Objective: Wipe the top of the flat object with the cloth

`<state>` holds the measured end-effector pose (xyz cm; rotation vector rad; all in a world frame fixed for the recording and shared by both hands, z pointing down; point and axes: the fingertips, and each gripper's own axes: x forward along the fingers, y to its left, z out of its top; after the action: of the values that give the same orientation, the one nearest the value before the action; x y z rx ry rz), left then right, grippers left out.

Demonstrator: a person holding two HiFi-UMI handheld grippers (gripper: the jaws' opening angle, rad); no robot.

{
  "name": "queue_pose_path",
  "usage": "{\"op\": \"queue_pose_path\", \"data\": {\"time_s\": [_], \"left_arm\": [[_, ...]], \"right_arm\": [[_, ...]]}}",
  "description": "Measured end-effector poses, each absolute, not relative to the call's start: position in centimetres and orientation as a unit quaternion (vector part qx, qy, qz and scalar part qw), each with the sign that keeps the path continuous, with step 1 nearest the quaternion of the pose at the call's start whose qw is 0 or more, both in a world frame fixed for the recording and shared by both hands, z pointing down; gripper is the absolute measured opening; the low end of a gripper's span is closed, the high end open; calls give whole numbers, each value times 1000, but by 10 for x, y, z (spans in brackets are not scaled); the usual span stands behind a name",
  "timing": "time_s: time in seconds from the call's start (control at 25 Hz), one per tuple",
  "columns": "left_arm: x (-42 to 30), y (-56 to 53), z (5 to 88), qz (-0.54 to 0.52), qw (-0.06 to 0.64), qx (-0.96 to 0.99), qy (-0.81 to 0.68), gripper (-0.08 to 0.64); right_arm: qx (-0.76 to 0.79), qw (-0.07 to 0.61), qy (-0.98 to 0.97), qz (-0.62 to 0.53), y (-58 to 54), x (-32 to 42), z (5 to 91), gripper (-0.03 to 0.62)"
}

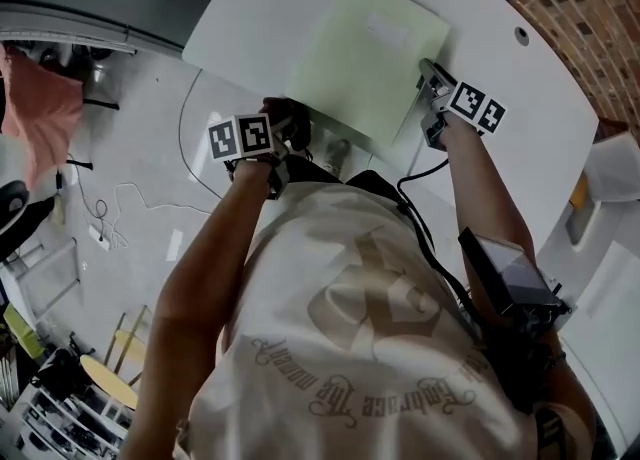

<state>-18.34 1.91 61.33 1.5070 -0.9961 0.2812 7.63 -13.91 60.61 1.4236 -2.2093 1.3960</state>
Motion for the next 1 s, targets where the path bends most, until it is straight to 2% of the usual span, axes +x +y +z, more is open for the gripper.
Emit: {"op": "queue_pose_path", "data": {"time_s": [0.6, 1.0], "left_arm": [[-69, 64, 623, 253, 576, 726, -278, 87], [4, 91, 626, 301, 554, 757, -170, 87]], "right_arm": [[480, 74, -745, 458, -139, 74, 610, 170], [487, 63, -739, 460, -139, 74, 616, 170]]}}
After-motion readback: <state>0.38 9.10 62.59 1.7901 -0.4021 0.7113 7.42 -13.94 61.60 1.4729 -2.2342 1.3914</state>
